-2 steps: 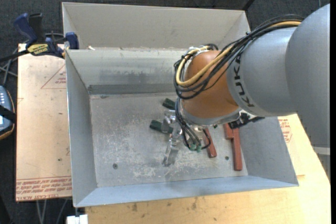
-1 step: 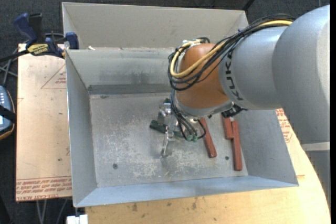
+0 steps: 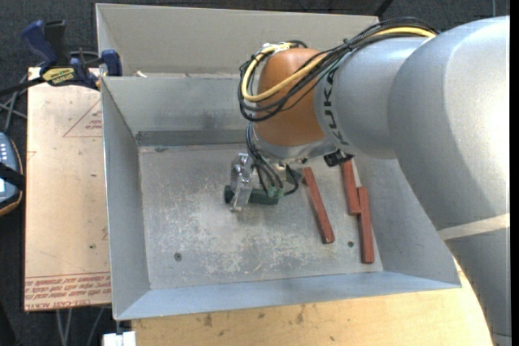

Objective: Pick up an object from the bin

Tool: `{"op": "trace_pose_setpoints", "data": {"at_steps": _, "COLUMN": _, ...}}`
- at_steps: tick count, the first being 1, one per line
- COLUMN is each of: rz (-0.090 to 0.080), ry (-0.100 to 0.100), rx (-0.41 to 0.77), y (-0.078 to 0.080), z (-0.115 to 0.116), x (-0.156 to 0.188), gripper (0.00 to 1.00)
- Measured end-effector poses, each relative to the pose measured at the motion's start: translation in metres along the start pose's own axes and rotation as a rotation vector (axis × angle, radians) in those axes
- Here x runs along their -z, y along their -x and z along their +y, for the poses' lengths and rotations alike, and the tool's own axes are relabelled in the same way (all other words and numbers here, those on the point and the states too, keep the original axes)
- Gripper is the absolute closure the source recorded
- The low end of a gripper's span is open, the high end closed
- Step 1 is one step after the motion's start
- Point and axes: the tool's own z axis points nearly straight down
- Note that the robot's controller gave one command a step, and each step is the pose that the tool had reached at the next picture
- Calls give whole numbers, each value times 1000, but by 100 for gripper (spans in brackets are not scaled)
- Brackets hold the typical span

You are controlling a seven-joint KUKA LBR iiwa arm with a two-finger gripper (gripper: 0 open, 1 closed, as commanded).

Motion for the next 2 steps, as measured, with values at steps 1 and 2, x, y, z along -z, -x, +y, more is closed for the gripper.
{"op": "trace_pose_setpoints", "data": {"at_steps": 1, "rz": 0, "ry": 0, "rx": -1, "y": 0, "z": 0, "x": 0, "gripper": 100}}
{"op": "trace_pose_setpoints", "data": {"at_steps": 2, "rz": 1, "ry": -2, "rx": 91, "y": -3, "z": 12, "x": 128, "gripper": 100}}
